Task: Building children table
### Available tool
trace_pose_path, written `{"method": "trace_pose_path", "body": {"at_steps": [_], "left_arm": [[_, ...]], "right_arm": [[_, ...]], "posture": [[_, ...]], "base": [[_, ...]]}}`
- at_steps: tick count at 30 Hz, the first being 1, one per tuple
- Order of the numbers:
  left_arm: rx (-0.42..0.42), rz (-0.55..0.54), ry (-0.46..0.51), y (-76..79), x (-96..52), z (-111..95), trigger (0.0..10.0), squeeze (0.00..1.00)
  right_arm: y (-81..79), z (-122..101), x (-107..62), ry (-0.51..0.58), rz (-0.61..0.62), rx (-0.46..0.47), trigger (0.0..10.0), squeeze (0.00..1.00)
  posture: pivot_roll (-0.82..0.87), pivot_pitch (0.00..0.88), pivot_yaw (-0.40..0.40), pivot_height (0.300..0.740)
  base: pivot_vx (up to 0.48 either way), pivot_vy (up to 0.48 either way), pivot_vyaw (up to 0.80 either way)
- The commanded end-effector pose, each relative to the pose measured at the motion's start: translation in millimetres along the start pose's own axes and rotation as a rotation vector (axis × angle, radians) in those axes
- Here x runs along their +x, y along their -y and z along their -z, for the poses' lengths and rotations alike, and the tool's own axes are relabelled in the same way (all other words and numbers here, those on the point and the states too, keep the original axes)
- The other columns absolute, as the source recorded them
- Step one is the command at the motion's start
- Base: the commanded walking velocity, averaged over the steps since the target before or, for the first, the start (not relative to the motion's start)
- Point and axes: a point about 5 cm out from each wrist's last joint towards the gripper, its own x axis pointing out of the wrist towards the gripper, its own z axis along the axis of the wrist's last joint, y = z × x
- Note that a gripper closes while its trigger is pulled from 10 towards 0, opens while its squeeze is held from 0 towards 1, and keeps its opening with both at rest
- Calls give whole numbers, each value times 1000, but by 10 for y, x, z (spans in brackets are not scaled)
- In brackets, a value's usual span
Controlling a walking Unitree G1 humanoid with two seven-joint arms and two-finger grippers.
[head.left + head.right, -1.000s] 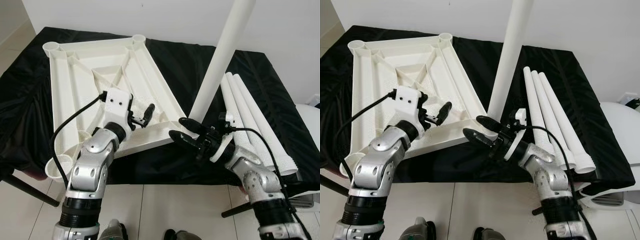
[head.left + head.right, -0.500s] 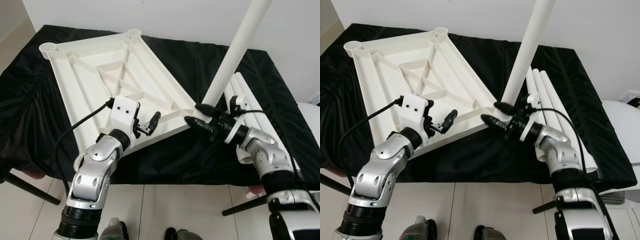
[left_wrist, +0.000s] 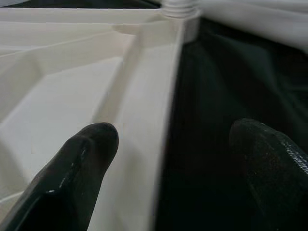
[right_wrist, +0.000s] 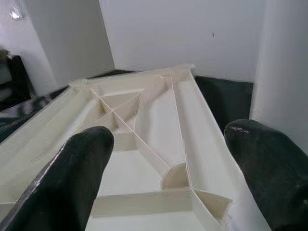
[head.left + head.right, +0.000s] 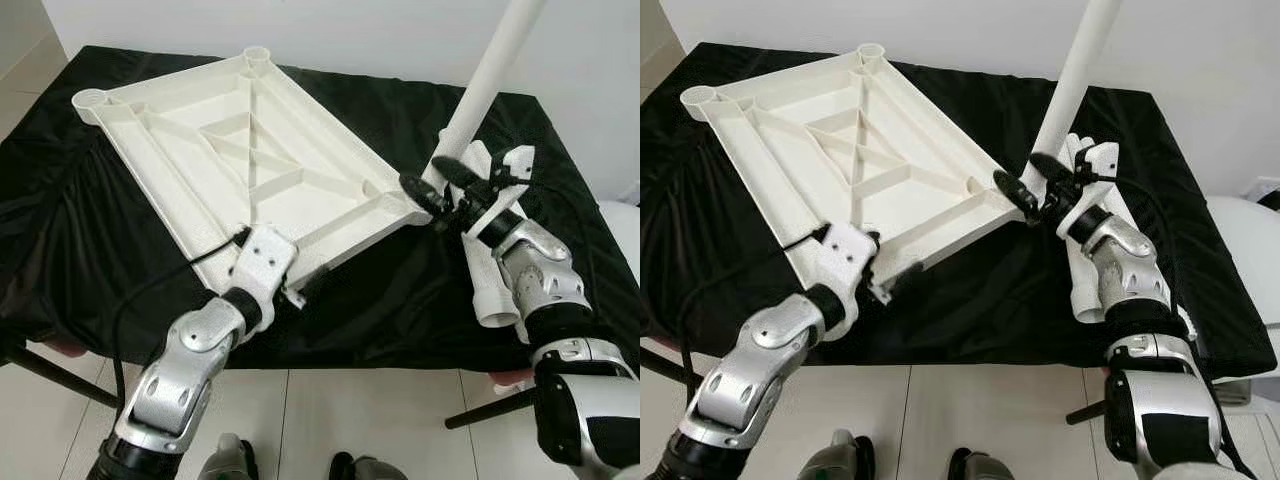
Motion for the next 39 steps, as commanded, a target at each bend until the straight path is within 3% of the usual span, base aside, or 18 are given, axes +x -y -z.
{"method": "trace_pose_path", "body": {"at_steps": [1, 7, 18, 22, 32, 39], "left_arm": [[24, 29, -6, 21, 15, 23, 10000, 0], [66, 38, -2, -77, 65, 55, 10000, 0], [111, 86, -24, -87, 217, 111, 10000, 0], [125, 102, -72, -79, 317, 195, 10000, 0], [101, 123, -157, -74, 394, 318, 10000, 0], [48, 125, -290, -121, 439, 445, 10000, 0]], "right_arm": [[-76, -33, 8, 36, -32, 7, 10000, 0], [-436, 89, 9, 66, -44, 46, 10000, 0], [-805, 293, -79, 63, 18, 104, 10000, 0], [-977, 325, -193, 49, 96, 150, 10000, 0], [-1170, 365, -275, 37, 144, 199, 10000, 0], [-1261, 354, -320, 22, 166, 213, 10000, 0]], "posture": [[12, 152, -51, 740], [9, 119, -63, 740], [-14, 97, -54, 740], [-41, 91, -37, 740], [-67, 87, -12, 740], [-76, 83, 4, 740]], "base": [[0, 0, 0], [0, 0, 0], [0, 0, 0], [0, 0, 0], [0, 0, 0], [0, 0, 0]]}}
